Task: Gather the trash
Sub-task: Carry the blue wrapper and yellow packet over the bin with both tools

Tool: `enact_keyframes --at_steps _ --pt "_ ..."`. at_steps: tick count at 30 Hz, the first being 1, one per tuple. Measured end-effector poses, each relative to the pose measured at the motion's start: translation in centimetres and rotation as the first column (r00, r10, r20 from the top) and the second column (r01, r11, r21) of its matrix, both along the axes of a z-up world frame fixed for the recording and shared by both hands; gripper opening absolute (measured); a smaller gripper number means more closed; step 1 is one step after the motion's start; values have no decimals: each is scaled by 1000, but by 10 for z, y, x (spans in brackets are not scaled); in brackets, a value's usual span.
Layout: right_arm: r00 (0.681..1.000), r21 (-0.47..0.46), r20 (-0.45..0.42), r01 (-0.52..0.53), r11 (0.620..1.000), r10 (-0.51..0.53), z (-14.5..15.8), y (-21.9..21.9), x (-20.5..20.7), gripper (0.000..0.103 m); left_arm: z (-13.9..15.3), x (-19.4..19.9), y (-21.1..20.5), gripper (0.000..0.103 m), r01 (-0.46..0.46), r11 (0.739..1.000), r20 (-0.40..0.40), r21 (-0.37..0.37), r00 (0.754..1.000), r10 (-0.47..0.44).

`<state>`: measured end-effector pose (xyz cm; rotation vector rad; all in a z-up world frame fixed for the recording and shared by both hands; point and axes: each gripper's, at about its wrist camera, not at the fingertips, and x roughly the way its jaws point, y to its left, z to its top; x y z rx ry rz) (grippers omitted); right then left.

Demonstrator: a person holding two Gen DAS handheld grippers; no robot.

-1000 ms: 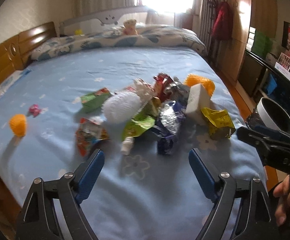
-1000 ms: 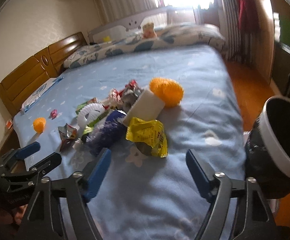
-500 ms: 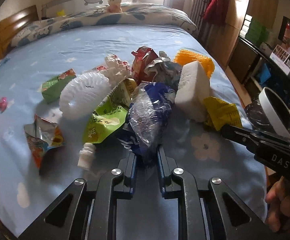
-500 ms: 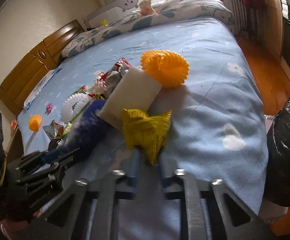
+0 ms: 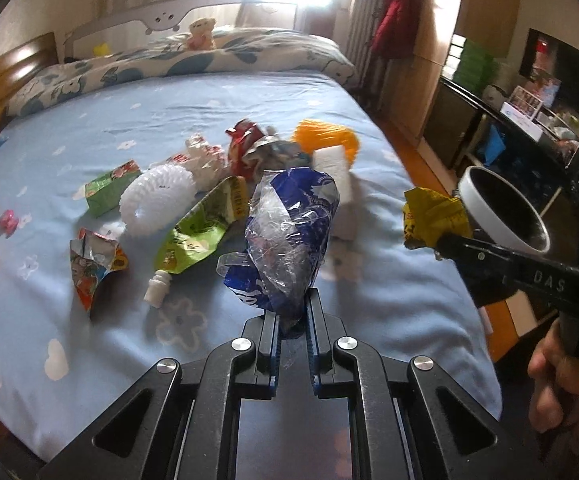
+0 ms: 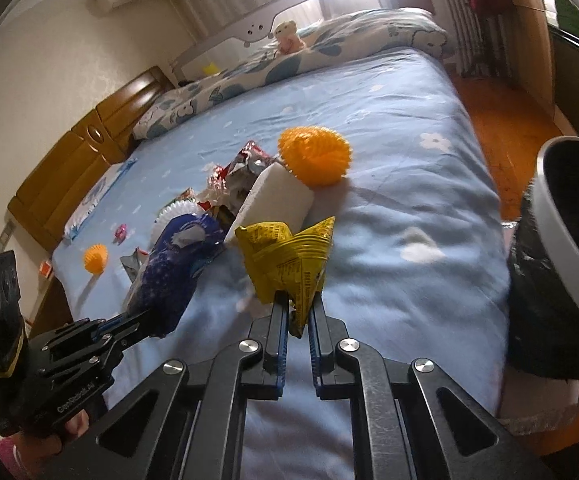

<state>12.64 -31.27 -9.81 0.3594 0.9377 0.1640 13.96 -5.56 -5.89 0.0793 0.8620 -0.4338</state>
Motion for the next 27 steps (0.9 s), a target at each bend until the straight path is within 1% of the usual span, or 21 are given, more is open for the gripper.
enact_keyframes --at_steps 6,12,16,20,27 --pt "996 -8 24 82 997 -82 17 -30 -20 9 17 -9 -20 9 72 997 23 -4 997 -72" --pt "985 -35 44 170 985 -169 32 -69 -38 9 20 -5 -66 10 183 983 37 22 982 -184" --pt "971 -57 40 238 969 -236 37 -100 -50 9 17 3 -96 10 243 970 29 30 969 -243" --pt "959 -69 32 284 956 -283 40 -128 -56 9 12 13 -124 10 293 955 13 43 956 -294" --pt "937 -74 17 349 934 -349 45 -175 -59 9 11 44 -175 10 351 935 -5 57 936 -352"
